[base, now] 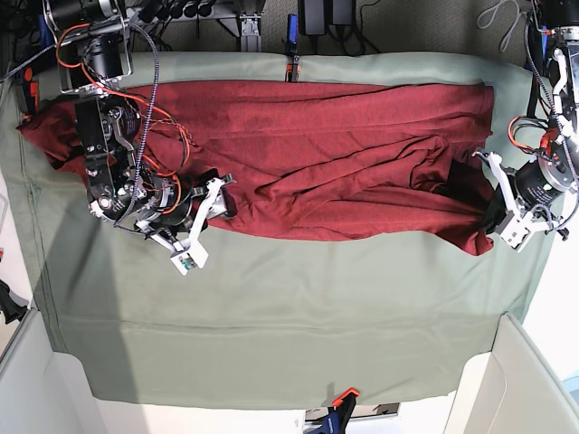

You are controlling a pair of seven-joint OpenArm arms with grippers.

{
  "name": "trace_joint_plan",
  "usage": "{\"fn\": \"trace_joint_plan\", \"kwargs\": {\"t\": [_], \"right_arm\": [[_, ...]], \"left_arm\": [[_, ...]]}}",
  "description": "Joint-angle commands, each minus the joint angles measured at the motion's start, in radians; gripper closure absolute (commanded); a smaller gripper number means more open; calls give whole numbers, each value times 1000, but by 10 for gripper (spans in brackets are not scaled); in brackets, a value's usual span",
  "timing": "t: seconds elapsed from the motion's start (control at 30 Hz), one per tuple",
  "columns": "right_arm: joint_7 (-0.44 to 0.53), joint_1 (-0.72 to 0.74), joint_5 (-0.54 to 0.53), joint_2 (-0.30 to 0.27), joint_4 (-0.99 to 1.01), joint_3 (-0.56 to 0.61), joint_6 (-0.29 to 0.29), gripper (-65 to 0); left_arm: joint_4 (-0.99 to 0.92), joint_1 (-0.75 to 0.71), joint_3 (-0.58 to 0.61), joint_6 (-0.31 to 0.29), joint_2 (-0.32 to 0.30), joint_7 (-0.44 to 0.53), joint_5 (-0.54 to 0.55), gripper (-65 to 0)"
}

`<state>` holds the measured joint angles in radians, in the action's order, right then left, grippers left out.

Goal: Fold the T-shirt properly
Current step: 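Grasp the shirt hem with the right gripper, holding the left grasp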

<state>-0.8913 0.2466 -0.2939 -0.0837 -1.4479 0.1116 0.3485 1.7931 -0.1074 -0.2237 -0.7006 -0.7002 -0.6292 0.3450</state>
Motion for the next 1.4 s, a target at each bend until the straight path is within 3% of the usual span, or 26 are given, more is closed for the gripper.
{"fn": "trace_joint_plan", "kwargs": {"t": [0.0,0.07,0.13,0.43,0.57,0.77,1.0,1.1,1.13,1.17,1.37], "right_arm": [[16,24,-8,-2,-14,-2,7,-212],[16,24,-9,-2,-14,-2,30,-77],[16,24,-9,-2,-14,-2,71,0],[24,24,-9,-2,-21,-3,88,0],[14,23,-15,-5,-62,-3,128,0],[-34,22,-66,-32,-147,-3,129,0],[-33,22,-69,-32,-107,-3,128,0],[-29,22,-71,-32,-99,-3,127,-339],[-19,23,-71,-32,-99,-3,127,-413],[-4,25,-71,-32,-99,-3,127,-449],[75,47,-84,-23,-99,-19,96,-447]], "left_arm": [[14,13,-12,2,-21,11,6,0],[14,7,-12,2,-21,11,6,0],[14,3,-12,2,-21,11,6,0],[14,5,-13,2,-21,12,6,0],[14,5,-16,2,-21,11,5,0],[14,5,-53,2,-21,11,7,0],[14,5,-64,2,-21,11,48,0],[14,5,-64,2,-21,12,48,0],[14,5,-64,2,-21,12,48,0],[14,5,-64,2,-21,12,48,0],[14,5,-64,2,-21,11,63,0]]}}
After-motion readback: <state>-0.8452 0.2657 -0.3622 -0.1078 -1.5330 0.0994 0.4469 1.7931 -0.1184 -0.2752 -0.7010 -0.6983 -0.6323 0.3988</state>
